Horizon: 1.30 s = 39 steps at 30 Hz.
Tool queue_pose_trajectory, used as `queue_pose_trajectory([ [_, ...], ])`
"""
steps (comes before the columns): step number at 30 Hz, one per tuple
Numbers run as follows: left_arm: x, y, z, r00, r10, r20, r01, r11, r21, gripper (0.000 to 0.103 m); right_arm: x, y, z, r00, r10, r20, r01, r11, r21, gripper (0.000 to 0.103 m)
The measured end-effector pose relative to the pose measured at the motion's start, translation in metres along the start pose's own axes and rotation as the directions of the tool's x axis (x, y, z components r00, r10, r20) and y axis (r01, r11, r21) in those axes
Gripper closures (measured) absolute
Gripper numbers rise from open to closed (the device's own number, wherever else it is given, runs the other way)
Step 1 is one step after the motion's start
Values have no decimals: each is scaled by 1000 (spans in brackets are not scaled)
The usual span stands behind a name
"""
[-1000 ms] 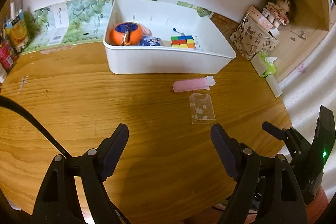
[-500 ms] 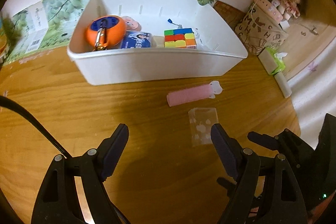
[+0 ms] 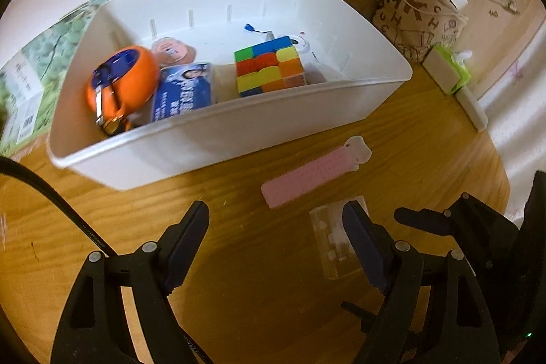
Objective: Organize rigid objects
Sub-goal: 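Withdraw both tools from the tray toward the pink strip and clear case, then grasp the pink strip with the left tool while the right tool grasps the clear case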
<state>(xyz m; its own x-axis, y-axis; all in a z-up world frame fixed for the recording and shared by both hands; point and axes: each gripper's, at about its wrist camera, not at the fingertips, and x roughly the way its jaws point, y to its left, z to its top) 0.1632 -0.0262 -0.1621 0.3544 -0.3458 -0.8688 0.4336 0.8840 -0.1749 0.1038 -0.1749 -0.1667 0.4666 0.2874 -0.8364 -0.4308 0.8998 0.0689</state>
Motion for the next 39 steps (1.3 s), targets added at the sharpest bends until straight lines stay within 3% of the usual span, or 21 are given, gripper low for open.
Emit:
queue_pose_trajectory([
  [16, 35, -9, 22, 996, -24, -89, 40, 982, 185, 20, 25, -8, 2, 1000, -18, 1, 18, 995, 103, 19],
  [24, 44, -27, 24, 995, -21, -102, 51, 953, 298, 20, 26, -4, 4, 998, -57, 25, 54, 993, 109, 19],
  [28, 45, -32, 26, 995, -24, -100, 54, 951, 305, 20, 26, -5, 4, 997, -66, 34, 62, 991, 115, 20],
  [33, 45, -36, 25, 994, -23, -103, 54, 952, 302, 20, 26, -5, 6, 998, -46, 39, 42, 994, 104, 33],
  [39, 46, -38, 27, 992, -17, -124, 53, 954, 295, 20, 18, 3, -2, 998, -38, 43, 34, 995, 91, 36],
])
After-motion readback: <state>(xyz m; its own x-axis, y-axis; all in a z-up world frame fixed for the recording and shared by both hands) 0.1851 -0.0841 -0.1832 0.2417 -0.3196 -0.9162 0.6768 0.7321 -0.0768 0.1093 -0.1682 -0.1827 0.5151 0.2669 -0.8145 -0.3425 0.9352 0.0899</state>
